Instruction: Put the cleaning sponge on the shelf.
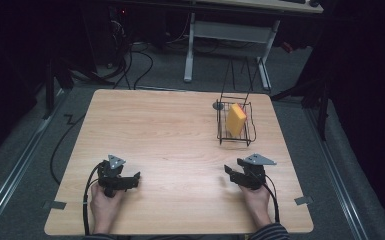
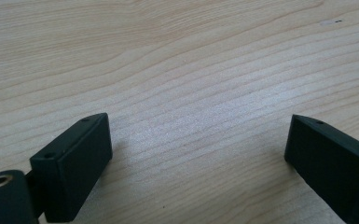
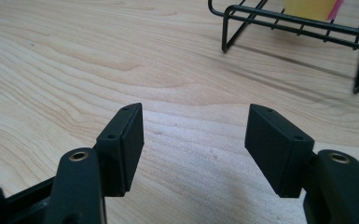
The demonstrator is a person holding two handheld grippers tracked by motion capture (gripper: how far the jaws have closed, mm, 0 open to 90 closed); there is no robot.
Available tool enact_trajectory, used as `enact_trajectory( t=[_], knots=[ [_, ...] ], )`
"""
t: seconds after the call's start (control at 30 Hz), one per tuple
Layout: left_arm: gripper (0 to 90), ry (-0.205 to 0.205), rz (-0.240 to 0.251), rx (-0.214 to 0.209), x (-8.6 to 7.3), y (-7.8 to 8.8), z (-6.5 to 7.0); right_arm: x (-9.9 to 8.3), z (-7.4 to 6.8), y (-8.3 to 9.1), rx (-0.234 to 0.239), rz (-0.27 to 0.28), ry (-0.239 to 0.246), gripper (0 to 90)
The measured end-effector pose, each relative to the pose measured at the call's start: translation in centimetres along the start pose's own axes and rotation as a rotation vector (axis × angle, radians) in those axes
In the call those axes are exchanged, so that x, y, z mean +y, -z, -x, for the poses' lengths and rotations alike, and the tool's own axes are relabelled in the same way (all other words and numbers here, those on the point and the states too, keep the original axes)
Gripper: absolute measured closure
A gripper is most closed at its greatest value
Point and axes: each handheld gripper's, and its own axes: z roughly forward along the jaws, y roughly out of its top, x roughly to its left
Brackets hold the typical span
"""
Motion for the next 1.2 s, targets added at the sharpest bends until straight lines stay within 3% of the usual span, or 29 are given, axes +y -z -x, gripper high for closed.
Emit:
enact_trajectory(
  t=[0.43,0.7,1.2],
  knots=[
    [7.8,0.0,0.0,0.0,0.0,0.0,0.0,-0.4,-0.2,-1.3,-0.017,-0.075,0.021,37.5],
    [7.8,0.0,0.0,0.0,0.0,0.0,0.0,-0.3,-0.4,-1.7,-0.059,-0.12,0.073,36.8],
    [7.8,0.0,0.0,0.0,0.0,0.0,0.0,-0.3,-0.5,-1.7,-0.063,-0.121,0.075,35.4]
  ],
)
